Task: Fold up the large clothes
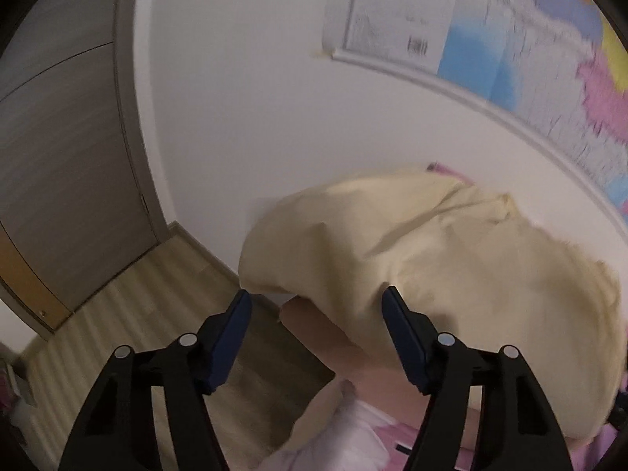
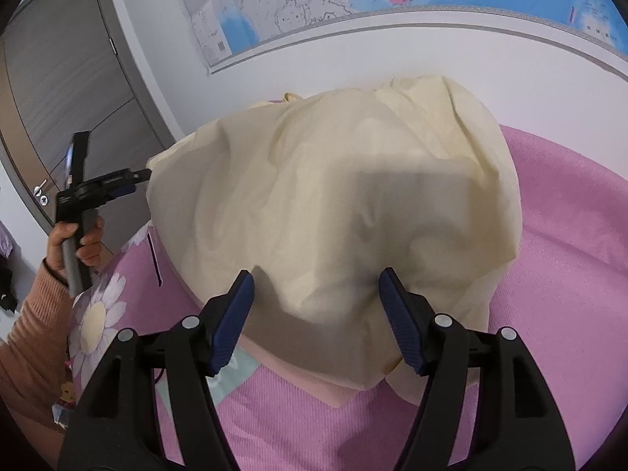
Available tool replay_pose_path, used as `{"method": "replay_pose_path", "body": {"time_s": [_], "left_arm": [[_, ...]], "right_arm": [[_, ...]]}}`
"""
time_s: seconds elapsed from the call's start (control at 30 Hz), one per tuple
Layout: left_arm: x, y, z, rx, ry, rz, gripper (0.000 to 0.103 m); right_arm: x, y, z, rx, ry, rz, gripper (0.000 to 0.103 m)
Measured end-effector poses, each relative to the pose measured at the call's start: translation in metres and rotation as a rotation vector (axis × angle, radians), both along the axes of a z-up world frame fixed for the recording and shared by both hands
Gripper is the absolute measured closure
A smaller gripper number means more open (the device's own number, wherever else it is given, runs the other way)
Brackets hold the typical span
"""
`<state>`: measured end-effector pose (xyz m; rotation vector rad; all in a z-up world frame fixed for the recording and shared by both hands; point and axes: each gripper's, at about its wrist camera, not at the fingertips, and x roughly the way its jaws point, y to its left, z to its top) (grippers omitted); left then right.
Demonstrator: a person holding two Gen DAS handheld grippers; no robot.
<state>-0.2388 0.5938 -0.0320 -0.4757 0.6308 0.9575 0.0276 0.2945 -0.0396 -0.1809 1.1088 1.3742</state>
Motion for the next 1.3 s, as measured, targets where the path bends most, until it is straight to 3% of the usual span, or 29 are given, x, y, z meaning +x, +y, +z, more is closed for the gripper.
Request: {"method": "replay_pose_path", "body": {"time_s": [0.07,0.17,0.27,0.3,0.37,0.53,0.63,0.73,0.83,0.93,1.03,1.3], "left_arm": [[0.008,-0.004,-0.005,0.015,0.050,-0.012,0.043],[0.016,-0.024,0.002,0.121,0.140,0.002,0.046],[0.012,-0.052,0.019,0.181,0.076,-0.039,0.041],[0.012,-0.061,0.024,0.200,0.058,-0.060,0.035],[0.018,-0.089,0.032,0.240,0.030,-0.141,0.032],[0.049,-0.136,0.024,0.220,0.016,-0.319,0.027],[0.072,-0.143,0.010,0.175,0.052,-0.351,0.027],[0.072,-0.151,0.007,0.163,0.072,-0.327,0.027],[0.060,-0.162,0.015,0.139,0.010,-0.322,0.026],[0.058,-0.179,0.023,0.172,-0.011,-0.322,0.013],[0.051,-0.196,0.031,0.166,-0.051,-0.344,0.006],[0.034,-0.238,0.041,0.221,-0.038,-0.301,0.007]], "right_arm": [[0.000,-0.001,0.001,-0.008,0.000,0.002,0.038],[0.000,-0.001,0.003,-0.018,-0.003,0.000,0.038],[0.003,-0.004,0.014,0.017,0.004,-0.014,0.038],[0.005,-0.005,0.020,0.039,-0.001,-0.024,0.038],[0.009,-0.004,0.027,0.055,-0.016,-0.037,0.038],[0.010,0.008,0.012,-0.005,-0.008,-0.034,0.038],[0.004,0.006,0.004,-0.026,-0.016,-0.027,0.037],[-0.003,-0.002,0.010,-0.013,-0.036,-0.017,0.038],[-0.005,-0.011,0.017,0.022,-0.031,-0.033,0.037],[-0.010,-0.020,0.024,0.055,-0.027,-0.043,0.036],[-0.019,-0.031,0.035,0.082,-0.037,-0.045,0.032],[-0.052,-0.058,0.063,0.141,-0.086,-0.053,0.008]]}}
